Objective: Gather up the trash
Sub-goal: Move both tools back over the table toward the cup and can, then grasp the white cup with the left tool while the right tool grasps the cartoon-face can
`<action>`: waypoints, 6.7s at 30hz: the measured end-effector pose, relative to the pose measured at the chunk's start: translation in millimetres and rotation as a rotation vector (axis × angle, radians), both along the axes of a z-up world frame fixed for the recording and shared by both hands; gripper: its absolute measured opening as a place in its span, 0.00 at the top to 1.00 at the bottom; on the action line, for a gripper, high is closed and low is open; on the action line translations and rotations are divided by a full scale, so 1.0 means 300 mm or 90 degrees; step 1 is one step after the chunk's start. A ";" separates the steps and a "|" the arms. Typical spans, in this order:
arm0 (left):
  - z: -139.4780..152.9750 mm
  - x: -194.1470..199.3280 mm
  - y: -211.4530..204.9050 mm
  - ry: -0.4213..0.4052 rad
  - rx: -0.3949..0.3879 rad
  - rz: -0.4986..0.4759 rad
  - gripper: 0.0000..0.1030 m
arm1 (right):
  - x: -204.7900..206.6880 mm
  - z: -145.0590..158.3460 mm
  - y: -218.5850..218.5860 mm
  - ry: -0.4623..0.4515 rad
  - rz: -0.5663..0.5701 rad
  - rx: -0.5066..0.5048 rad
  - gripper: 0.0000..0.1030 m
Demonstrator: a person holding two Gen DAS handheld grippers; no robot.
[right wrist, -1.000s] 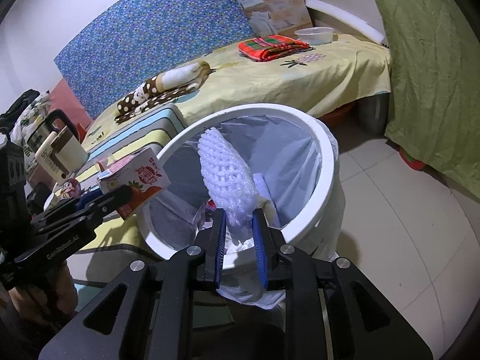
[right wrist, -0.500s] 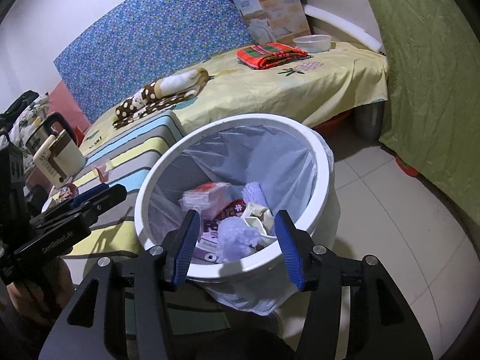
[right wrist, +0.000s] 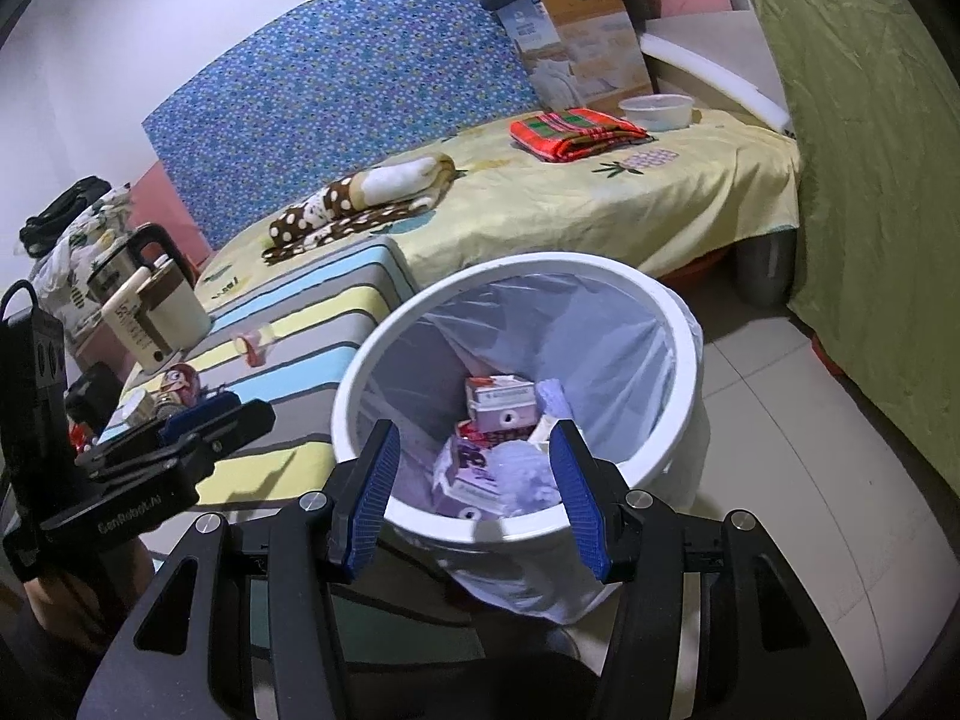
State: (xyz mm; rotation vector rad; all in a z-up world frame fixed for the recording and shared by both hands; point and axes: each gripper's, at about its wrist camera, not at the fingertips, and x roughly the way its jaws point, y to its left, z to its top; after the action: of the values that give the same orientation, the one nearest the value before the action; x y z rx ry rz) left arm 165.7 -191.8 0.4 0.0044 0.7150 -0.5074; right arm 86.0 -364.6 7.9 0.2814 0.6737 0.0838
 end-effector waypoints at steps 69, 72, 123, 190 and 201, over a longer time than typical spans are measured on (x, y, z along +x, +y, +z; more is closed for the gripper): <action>-0.037 -0.080 0.743 0.002 0.025 0.319 0.45 | 0.089 -0.009 0.590 0.026 0.286 -0.024 0.47; -0.041 -0.047 0.764 0.003 0.023 0.320 0.40 | 0.099 -0.009 0.601 0.027 0.288 -0.026 0.47; -0.063 0.078 0.899 -0.012 0.000 0.372 0.49 | 0.265 -0.049 0.789 0.047 0.326 -0.083 0.41; -0.040 -0.022 0.874 -0.017 -0.006 0.334 0.49 | 0.209 0.018 0.793 0.013 0.326 -0.099 0.47; 0.033 -0.131 0.752 -0.041 0.003 0.288 0.49 | 0.111 0.072 0.707 -0.020 0.307 -0.086 0.47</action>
State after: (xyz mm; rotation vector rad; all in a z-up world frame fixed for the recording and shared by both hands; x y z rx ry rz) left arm 126.5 33.7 10.3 -0.1335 0.6296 -0.0712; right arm 119.2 -152.5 29.6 -0.0164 0.7015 0.5003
